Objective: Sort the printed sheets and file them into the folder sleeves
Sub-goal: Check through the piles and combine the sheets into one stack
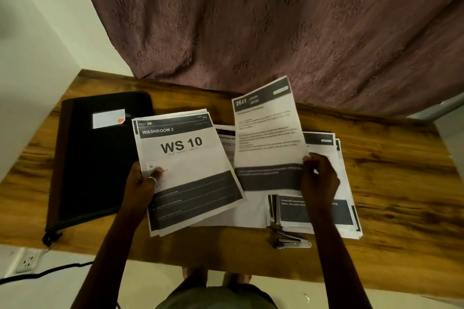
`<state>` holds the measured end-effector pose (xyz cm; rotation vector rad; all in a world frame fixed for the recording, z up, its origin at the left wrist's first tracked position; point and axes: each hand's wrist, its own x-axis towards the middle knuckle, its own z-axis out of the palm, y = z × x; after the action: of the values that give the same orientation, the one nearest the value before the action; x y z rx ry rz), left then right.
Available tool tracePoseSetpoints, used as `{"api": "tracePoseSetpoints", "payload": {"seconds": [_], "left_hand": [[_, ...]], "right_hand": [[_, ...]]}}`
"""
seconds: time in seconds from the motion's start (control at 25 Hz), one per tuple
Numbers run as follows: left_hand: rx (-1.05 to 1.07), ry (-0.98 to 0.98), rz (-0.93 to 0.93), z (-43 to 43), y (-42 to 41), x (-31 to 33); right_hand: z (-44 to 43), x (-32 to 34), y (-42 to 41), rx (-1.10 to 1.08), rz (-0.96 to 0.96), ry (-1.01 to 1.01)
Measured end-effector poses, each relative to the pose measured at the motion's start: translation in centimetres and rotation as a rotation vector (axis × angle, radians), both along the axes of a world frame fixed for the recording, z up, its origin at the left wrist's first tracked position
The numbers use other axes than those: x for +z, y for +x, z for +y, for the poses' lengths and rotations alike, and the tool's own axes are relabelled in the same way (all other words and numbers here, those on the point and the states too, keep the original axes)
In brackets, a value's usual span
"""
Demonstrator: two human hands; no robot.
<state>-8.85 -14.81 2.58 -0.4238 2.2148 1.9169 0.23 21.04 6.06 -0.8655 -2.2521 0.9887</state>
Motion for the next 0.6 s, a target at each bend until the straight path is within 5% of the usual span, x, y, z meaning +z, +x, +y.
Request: {"api": "tracePoseSetpoints", "payload": {"seconds": [0.24, 0.4, 0.6], "left_hand": [[-0.024, -0.033, -0.008, -0.3, 0.0, -0.7], [-0.073, -0.066, -0.014, 0.0, -0.1, -0.7], [-0.148, -0.076, -0.023, 0.4, 0.1, -1.4]], "right_hand": [[2.2, 1.1, -1.2, -0.232, 0.164, -0.407], [1.3, 0.7, -0.9, -0.265, 0.232, -0.408], [-1.1, -0.7, -0.8, 0.023, 0.054, -0.42]]}}
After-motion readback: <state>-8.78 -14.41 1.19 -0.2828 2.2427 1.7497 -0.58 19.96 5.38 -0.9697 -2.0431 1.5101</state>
